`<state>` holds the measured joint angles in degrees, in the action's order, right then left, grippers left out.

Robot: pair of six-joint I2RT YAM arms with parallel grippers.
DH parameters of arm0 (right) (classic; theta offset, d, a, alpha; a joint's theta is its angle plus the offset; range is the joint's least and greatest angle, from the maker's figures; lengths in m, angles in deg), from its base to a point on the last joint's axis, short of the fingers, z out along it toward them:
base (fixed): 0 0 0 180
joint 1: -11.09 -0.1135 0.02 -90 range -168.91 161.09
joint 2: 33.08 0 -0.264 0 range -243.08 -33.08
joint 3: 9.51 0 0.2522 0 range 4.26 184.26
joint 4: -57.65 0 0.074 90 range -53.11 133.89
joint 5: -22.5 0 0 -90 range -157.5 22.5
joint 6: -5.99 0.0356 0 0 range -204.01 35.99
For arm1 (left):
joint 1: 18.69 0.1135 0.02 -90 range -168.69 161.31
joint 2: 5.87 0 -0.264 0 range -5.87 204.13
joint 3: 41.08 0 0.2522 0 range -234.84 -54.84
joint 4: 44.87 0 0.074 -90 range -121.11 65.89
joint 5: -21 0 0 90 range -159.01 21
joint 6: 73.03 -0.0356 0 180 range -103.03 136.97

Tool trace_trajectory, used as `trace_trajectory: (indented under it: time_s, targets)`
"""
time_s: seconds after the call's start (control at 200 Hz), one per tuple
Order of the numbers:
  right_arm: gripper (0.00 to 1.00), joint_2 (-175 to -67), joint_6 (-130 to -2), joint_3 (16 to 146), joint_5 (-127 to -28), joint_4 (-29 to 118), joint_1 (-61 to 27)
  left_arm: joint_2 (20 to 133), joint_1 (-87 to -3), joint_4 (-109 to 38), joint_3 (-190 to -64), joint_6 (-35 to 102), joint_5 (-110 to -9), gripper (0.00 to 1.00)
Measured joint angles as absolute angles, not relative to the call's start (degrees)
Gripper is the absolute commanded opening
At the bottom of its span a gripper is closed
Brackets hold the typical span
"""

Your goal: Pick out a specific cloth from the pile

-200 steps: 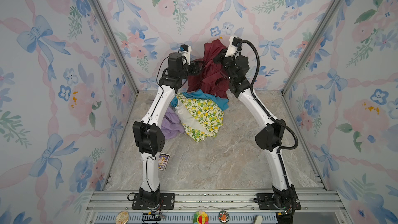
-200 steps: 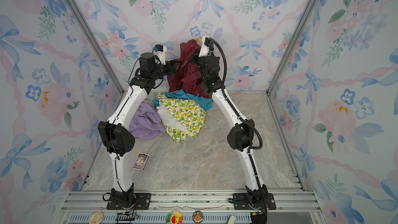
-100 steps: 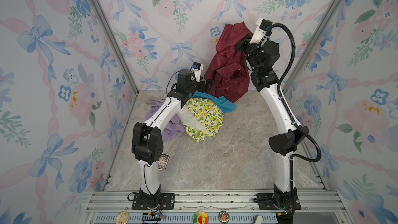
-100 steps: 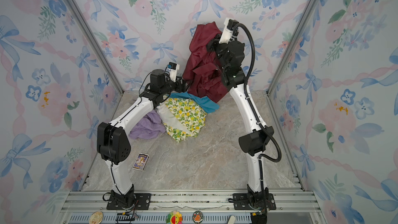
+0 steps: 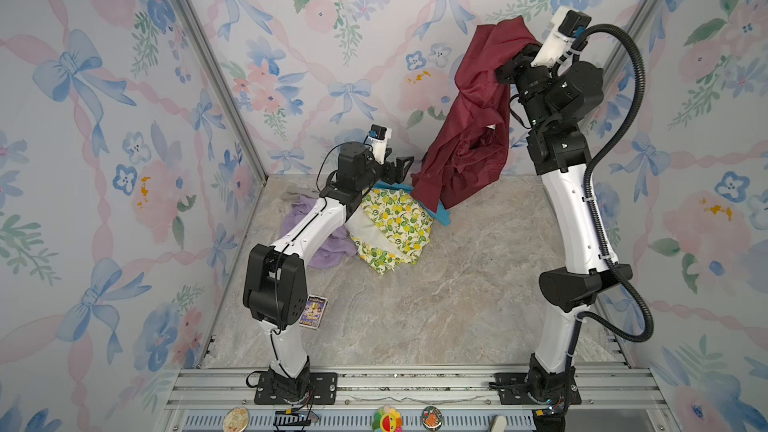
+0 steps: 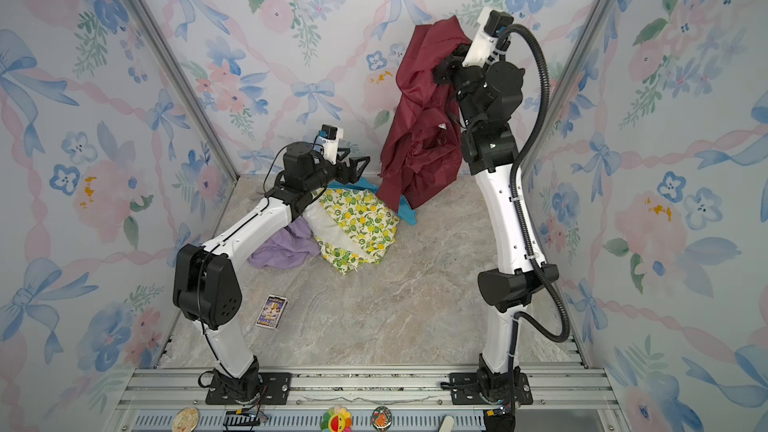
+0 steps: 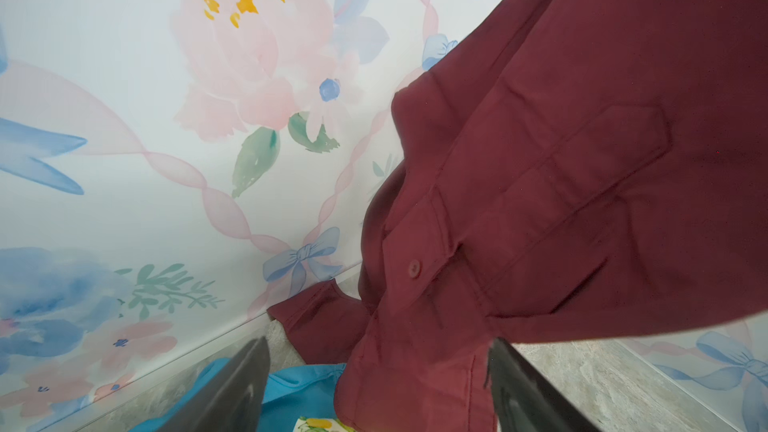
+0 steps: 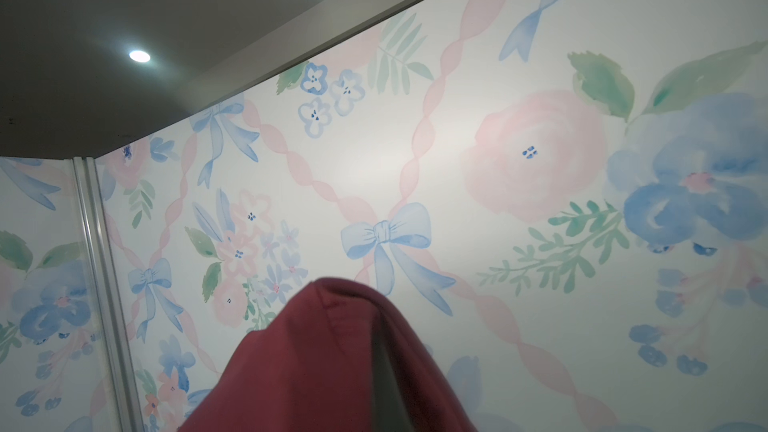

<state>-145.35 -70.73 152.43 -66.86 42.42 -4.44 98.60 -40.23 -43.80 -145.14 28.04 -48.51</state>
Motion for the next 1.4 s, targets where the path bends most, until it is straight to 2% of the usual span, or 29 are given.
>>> trace_trajectory:
  time_s: [0.355,0.775,1.4]
  targets:
    - [0.00,-134.4,-70.7,149.8,-66.9,34.2,3.4,96.7,-43.2,-43.9,-140.6,27.0,-47.9,0.83]
    - [0.00,-113.2,-67.8,125.2,-69.3,30.3,17.1,92.2,-46.2,-43.6,-134.9,25.9,-48.1,0.82]
    - [0.00,-106.4,-67.2,101.9,-70.9,27.7,21.2,82.4,-49.1,-42.7,-125.8,27.1,-52.4,0.80]
